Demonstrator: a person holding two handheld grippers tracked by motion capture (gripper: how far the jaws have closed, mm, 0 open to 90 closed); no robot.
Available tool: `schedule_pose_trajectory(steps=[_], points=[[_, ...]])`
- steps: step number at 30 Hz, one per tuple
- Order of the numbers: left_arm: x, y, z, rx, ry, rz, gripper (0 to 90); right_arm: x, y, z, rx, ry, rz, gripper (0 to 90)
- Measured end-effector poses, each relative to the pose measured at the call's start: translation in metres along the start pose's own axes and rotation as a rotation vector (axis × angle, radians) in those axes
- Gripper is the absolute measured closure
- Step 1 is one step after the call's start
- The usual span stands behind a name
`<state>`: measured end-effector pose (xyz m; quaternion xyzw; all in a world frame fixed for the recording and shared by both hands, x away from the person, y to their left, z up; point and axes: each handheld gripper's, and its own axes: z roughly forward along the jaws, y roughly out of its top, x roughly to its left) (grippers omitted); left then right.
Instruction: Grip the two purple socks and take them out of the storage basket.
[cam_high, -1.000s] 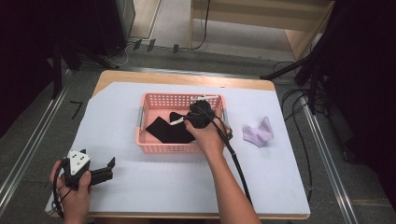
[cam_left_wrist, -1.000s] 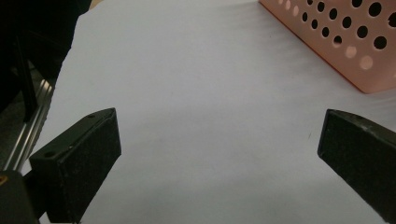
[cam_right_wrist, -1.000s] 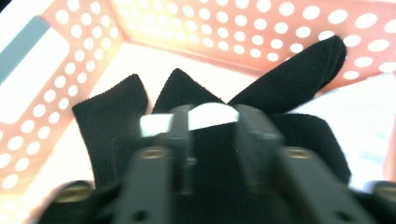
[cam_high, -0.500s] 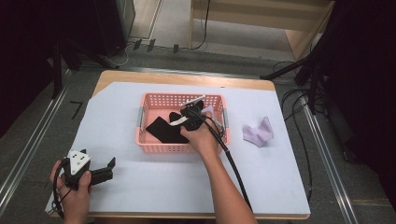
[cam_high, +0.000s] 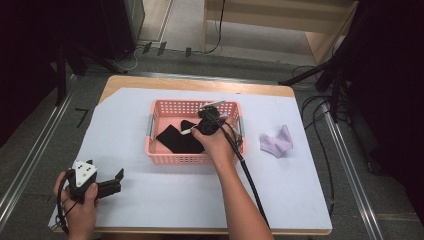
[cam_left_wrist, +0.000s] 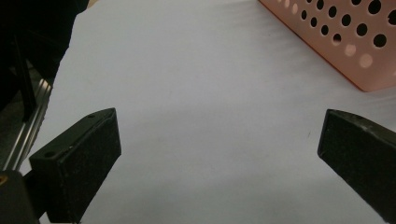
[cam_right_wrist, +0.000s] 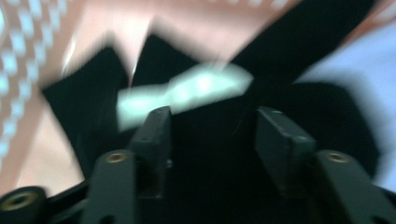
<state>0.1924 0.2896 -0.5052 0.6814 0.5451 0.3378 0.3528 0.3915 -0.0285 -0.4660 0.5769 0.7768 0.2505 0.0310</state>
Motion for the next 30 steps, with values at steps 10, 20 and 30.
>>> schedule_pose_trajectory(steps=[10, 20, 30], points=[[0.0, 0.0, 0.0, 0.002, -0.002, 0.003, 0.3, 0.016, -0.005, -0.009, -0.064, 0.142, -0.126, 89.0], [0.0, 0.0, 0.0, 0.003, -0.004, 0.004, 0.3, -0.003, 0.004, -0.029, -0.221, 0.062, -0.012, 64.7], [-0.001, 0.0, 0.0, 0.004, -0.001, 0.008, 0.3, -0.02, 0.0, -0.004, 0.055, -0.172, -0.066, 55.9]])
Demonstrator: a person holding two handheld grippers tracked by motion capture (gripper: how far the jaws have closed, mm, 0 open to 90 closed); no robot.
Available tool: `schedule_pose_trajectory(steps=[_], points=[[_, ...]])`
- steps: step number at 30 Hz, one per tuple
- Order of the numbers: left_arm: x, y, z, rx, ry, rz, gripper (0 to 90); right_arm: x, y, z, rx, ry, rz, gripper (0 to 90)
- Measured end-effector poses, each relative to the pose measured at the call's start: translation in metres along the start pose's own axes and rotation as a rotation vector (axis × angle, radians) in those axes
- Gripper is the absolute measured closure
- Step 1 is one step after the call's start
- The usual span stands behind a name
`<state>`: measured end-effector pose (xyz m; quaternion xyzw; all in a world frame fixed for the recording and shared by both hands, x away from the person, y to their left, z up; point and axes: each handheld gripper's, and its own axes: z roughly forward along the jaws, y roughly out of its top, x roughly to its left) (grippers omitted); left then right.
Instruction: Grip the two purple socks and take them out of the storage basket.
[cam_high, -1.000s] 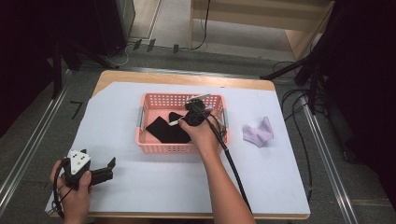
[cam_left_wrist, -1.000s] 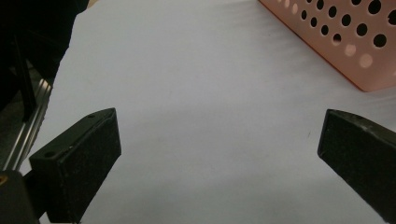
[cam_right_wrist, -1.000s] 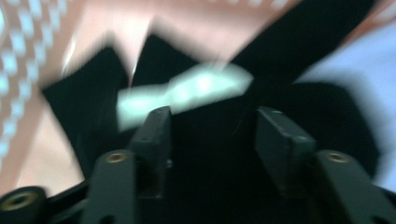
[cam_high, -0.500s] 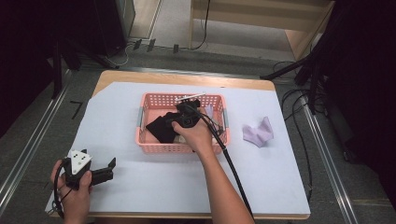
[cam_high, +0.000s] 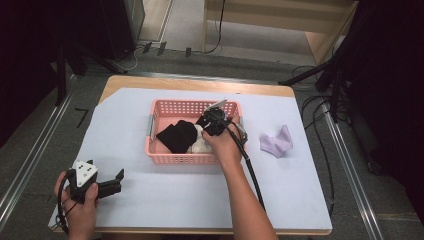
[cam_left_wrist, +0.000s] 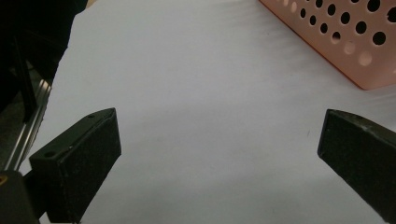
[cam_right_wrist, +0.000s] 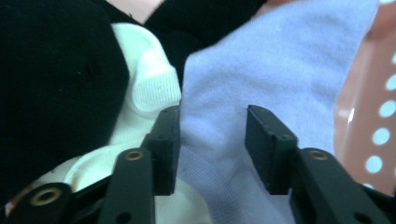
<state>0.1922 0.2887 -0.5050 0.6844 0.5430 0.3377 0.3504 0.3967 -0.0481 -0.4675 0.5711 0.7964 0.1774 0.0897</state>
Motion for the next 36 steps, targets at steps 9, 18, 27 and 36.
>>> schedule_pose_trajectory(steps=[9, 18, 27, 36], points=[[0.0, 0.0, 0.0, -0.002, -0.003, 0.0, 0.3, -0.016, -0.003, 0.007, 0.113, 0.056, 0.037, 81.6], [0.0, 0.0, 0.0, -0.002, -0.003, -0.003, 0.3, -0.024, -0.016, -0.019, -0.218, 0.156, 0.05, 82.0], [-0.001, 0.0, 0.001, -0.001, 0.002, 0.006, 0.3, -0.032, -0.022, -0.036, -0.323, 0.208, 0.07, 80.2], [-0.001, 0.0, 0.0, 0.0, -0.001, 0.006, 0.3, -0.016, -0.021, -0.019, -0.2, 0.209, -0.038, 65.7]])
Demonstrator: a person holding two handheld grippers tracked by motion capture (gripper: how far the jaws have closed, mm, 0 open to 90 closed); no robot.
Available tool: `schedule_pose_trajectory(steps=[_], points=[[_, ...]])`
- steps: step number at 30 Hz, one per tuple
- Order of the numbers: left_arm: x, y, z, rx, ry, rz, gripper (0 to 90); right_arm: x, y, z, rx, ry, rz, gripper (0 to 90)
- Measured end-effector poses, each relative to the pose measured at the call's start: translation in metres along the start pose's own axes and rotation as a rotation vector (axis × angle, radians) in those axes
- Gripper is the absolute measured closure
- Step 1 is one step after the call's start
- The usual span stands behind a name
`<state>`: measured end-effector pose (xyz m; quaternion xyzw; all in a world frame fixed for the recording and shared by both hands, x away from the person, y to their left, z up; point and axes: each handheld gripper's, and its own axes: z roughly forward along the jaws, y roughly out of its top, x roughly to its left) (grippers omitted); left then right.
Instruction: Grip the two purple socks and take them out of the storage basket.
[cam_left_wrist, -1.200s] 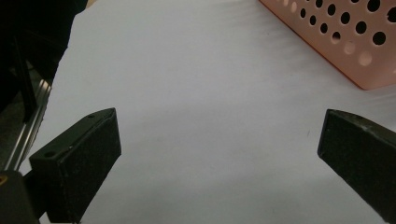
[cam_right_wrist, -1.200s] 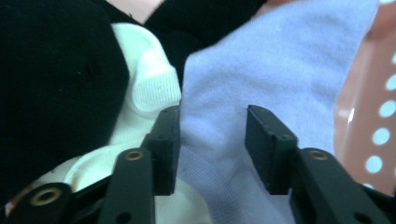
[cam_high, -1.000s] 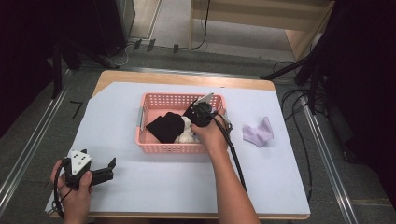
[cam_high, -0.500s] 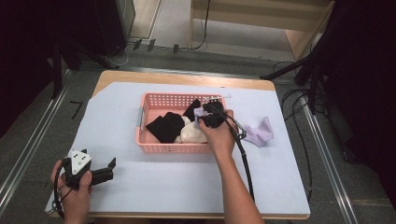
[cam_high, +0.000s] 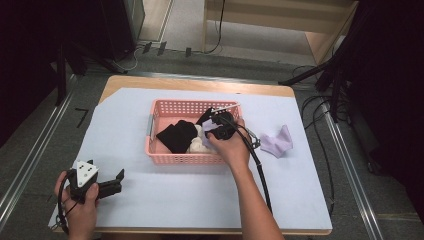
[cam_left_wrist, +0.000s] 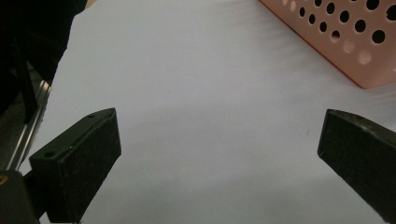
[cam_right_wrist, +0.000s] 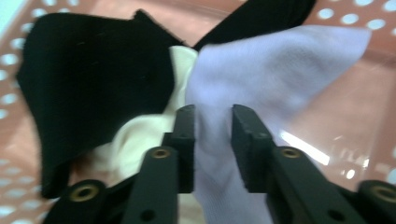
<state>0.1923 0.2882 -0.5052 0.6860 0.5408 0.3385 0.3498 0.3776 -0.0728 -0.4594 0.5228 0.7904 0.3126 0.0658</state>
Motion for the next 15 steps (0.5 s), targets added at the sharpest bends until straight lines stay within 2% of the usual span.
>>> schedule_pose_trajectory(steps=[1, 2, 3, 4, 6, 7, 8, 9, 11, 12, 13, 15], points=[[0.0, 0.0, 0.0, 0.0, 0.0, 0.0, 0.3, 0.0, 0.0, 0.0, 0.0, 0.0, 0.0, 65.7], [0.0, 0.0, 0.0, 0.001, 0.0, 0.001, 0.3, -0.001, 0.002, 0.001, -0.033, -0.018, 0.012, 58.0], [0.0, 0.0, 0.0, 0.0, 0.002, 0.001, 0.3, 0.001, 0.007, 0.002, -0.047, -0.036, 0.061, 46.8], [0.0, 0.0, 0.0, 0.0, 0.002, 0.001, 0.3, 0.001, 0.007, 0.002, -0.047, -0.036, 0.061, 46.8], [0.0, 0.0, 0.0, 0.002, 0.001, 0.001, 0.3, 0.005, 0.013, 0.006, -0.024, -0.055, 0.052, 39.5], [0.0, 0.0, 0.0, 0.0, 0.002, 0.001, 0.3, 0.008, 0.018, 0.012, 0.042, -0.115, 0.047, 43.2], [0.0, 0.0, 0.0, 0.001, 0.0, 0.002, 0.3, 0.008, 0.019, 0.014, 0.064, -0.125, 0.05, 46.6], [0.0, 0.0, 0.0, 0.001, 0.0, 0.002, 0.3, 0.008, 0.019, 0.014, 0.064, -0.125, 0.05, 46.6], [0.0, 0.0, 0.0, -0.006, -0.002, -0.003, 0.3, 0.007, 0.021, 0.019, 0.119, -0.14, 0.069, 56.4], [0.0, 0.0, 0.0, -0.009, -0.003, -0.005, 0.3, 0.005, 0.022, 0.019, 0.127, -0.131, 0.083, 68.6], [0.0, 0.0, 0.0, 0.0, -0.005, -0.007, 0.3, 0.005, 0.022, 0.019, 0.127, -0.131, 0.083, 68.6], [0.0, 0.0, 0.0, 0.0, -0.005, -0.006, 0.3, 0.004, 0.021, 0.017, 0.108, -0.125, 0.078, 78.5]])
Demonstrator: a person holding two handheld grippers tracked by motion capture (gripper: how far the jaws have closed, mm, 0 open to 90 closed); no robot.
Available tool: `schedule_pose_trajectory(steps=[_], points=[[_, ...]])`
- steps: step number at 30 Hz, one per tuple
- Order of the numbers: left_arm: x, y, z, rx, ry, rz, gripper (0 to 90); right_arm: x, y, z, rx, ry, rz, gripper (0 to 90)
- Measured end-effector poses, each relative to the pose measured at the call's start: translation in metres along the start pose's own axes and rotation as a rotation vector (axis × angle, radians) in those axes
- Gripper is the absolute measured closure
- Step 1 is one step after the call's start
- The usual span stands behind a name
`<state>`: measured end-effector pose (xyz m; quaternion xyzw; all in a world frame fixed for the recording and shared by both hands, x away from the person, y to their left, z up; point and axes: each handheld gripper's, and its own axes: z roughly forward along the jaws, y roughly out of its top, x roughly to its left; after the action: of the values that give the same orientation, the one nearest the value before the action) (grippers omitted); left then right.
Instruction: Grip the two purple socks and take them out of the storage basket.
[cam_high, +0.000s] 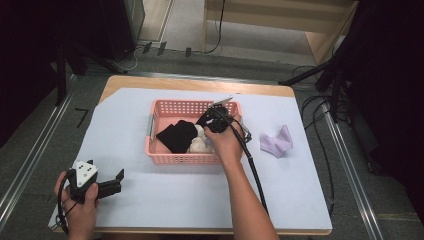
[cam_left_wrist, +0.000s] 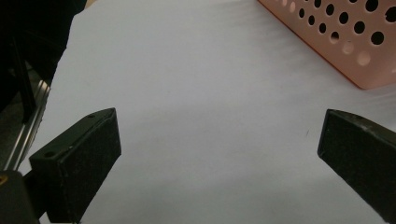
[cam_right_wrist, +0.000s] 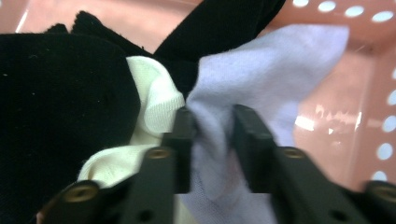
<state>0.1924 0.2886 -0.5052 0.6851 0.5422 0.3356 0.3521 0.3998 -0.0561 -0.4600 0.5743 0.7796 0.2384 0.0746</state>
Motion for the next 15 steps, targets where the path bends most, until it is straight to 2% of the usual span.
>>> schedule_pose_trajectory(steps=[3, 4, 6, 7, 8, 9, 10, 12, 14, 15], points=[[0.0, 0.0, 0.0, -0.003, -0.001, -0.001, 0.3, 0.0, -0.002, -0.006, -0.055, 0.009, -0.032, 86.7], [0.0, 0.0, 0.0, -0.003, -0.001, -0.002, 0.3, 0.001, -0.004, -0.011, -0.111, 0.018, -0.047, 87.4], [0.0, 0.0, 0.0, -0.003, 0.0, -0.002, 0.3, 0.002, -0.006, -0.018, -0.185, 0.022, -0.063, 87.6], [0.0, 0.0, 0.0, -0.003, 0.0, -0.002, 0.3, 0.002, -0.006, -0.018, -0.185, 0.022, -0.063, 87.6], [0.0, 0.0, 0.0, 0.0, 0.001, 0.0, 0.3, 0.002, -0.007, -0.025, -0.25, 0.016, -0.069, 87.6], [0.0, 0.0, 0.0, 0.0, 0.001, 0.0, 0.3, 0.002, -0.007, -0.025, -0.25, 0.016, -0.069, 87.6], [0.0, 0.0, 0.0, -0.003, 0.003, 0.0, 0.3, 0.003, -0.008, -0.033, -0.318, 0.017, -0.081, 87.6], [0.0, 0.0, 0.0, -0.003, 0.003, 0.0, 0.3, 0.003, -0.008, -0.036, -0.334, 0.013, -0.086, 87.6], [0.0, 0.0, 0.0, -0.001, 0.004, 0.004, 0.3, 0.001, -0.009, -0.048, -0.402, 0.019, -0.082, 87.4], [0.0, 0.0, 0.0, -0.001, 0.004, 0.004, 0.3, 0.001, -0.009, -0.048, -0.402, 0.019, -0.082, 87.4]])
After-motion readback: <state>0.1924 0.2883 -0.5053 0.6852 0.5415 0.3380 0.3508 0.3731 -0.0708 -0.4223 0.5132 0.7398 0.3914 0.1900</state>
